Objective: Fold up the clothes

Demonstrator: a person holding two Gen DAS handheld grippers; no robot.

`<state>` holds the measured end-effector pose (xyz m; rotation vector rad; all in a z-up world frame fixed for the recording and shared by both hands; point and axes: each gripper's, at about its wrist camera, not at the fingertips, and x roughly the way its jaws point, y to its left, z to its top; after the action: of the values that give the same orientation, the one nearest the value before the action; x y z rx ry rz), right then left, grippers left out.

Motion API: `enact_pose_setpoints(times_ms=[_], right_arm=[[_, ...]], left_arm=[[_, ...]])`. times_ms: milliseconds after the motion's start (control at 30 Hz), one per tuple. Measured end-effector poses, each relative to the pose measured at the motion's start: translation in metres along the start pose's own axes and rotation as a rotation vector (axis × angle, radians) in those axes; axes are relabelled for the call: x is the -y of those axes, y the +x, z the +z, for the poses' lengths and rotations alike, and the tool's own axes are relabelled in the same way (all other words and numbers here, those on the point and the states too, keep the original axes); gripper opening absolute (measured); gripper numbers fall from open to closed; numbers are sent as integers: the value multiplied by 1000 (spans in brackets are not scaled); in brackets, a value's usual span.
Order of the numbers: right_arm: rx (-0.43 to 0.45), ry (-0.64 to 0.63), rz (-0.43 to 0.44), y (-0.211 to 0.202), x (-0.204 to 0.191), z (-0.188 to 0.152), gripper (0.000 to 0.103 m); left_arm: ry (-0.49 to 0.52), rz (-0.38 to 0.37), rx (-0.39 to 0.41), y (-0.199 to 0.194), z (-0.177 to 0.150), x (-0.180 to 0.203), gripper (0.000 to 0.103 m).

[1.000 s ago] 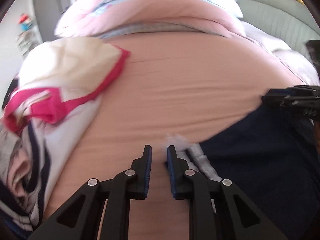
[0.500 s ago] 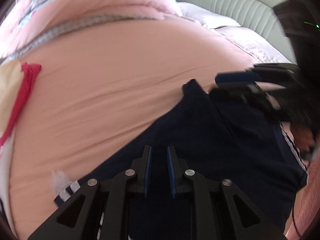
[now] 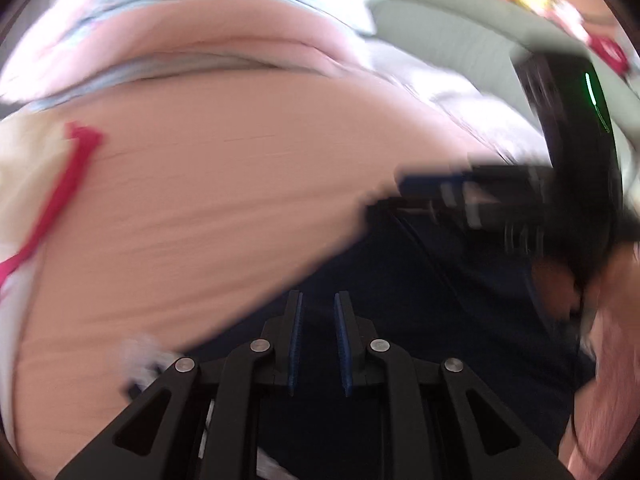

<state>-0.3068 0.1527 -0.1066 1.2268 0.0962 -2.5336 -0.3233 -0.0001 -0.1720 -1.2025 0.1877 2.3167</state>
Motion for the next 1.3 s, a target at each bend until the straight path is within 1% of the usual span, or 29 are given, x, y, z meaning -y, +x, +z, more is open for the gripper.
enact_pose_setpoints(times_ms=[33, 100, 133, 167, 233, 300, 333, 367, 400, 467, 533, 600, 633, 700, 767, 800, 867, 900, 933, 1000, 1033, 1067, 1100, 1133, 1167, 1200, 1300], right_arm=[[-16, 23, -34, -3, 4, 1, 32], [-66, 86, -120, -10, 15, -2, 32], [-87, 126, -122, -16, 23, -6, 32], [-103, 170, -111, -26, 32, -12, 32], [-111, 233, -92, -49, 44, -23, 32], [-117, 265, -86, -68, 45, -37, 32], [-122, 274, -85, -76, 44, -44, 33], [-128, 269, -74, -82, 38, -51, 33], [-133, 251, -64, -85, 33, -58, 33], [-148, 218, -81, -89, 14, -73, 33], [-170, 195, -102, -91, -3, -91, 33], [-191, 182, -109, -94, -19, -110, 33], [-199, 177, -106, -96, -25, -120, 33], [-214, 168, -101, -98, -37, -140, 33], [-218, 150, -144, -101, -39, -158, 33], [-220, 141, -165, -103, -39, -166, 33], [-185, 156, -176, -114, -34, -180, 33], [-162, 192, -167, -122, -29, -182, 33], [-135, 230, -156, -130, -24, -184, 33], [-69, 292, -142, -144, -15, -188, 33], [-52, 316, -135, -145, -12, -189, 33], [-69, 324, -152, -140, -10, -191, 33], [-86, 332, -168, -134, -8, -193, 33], [-103, 340, -184, -128, -6, -196, 33], [-119, 347, -200, -122, -4, -198, 33], [-120, 352, -205, -121, -2, -201, 32], [-43, 385, -242, -143, 2, -209, 33]], left_arm=[[17, 21, -20, 4, 0, 3, 15], [-65, 94, -10, 1, 6, -2, 15], [-106, 128, 1, -3, 9, -4, 15], [-137, 139, 29, -16, 13, -3, 14], [-117, 37, 64, -40, 16, 10, 15], [-97, -35, 52, -55, 10, 26, 18], [-91, -61, 28, -55, 4, 35, 23], [-87, -83, 4, -55, -2, 44, 30], [-87, -89, -25, -53, -12, 51, 32], [-85, -91, -77, -52, -31, 67, 33], [-76, -73, -99, -59, -49, 85, 33], [-69, -39, -105, -64, -64, 94, 33], [-68, -13, -113, -66, -72, 98, 33], [-63, 77, -136, -68, -92, 96, 33], [-54, 152, -146, -74, -108, 91, 34], [-60, 166, -152, -84, -113, 88, 34], [-81, 188, -152, -105, -121, 83, 34], [-124, 177, -121, -116, -122, 81, 34], [-166, 157, -86, -127, -124, 79, 34], [-242, 73, -10, -139, -128, 77, 35], [-265, 66, -8, -139, -130, 77, 36], [-274, 89, -44, -132, -133, 77, 37], [-278, 123, -88, -126, -137, 78, 37], [-264, 190, -146, -118, -145, 80, 37], [-248, 234, -174, -115, -152, 81, 39], [-258, 227, -146, -121, -156, 81, 39], [-397, 161, -85, -147, -166, 68, 39]])
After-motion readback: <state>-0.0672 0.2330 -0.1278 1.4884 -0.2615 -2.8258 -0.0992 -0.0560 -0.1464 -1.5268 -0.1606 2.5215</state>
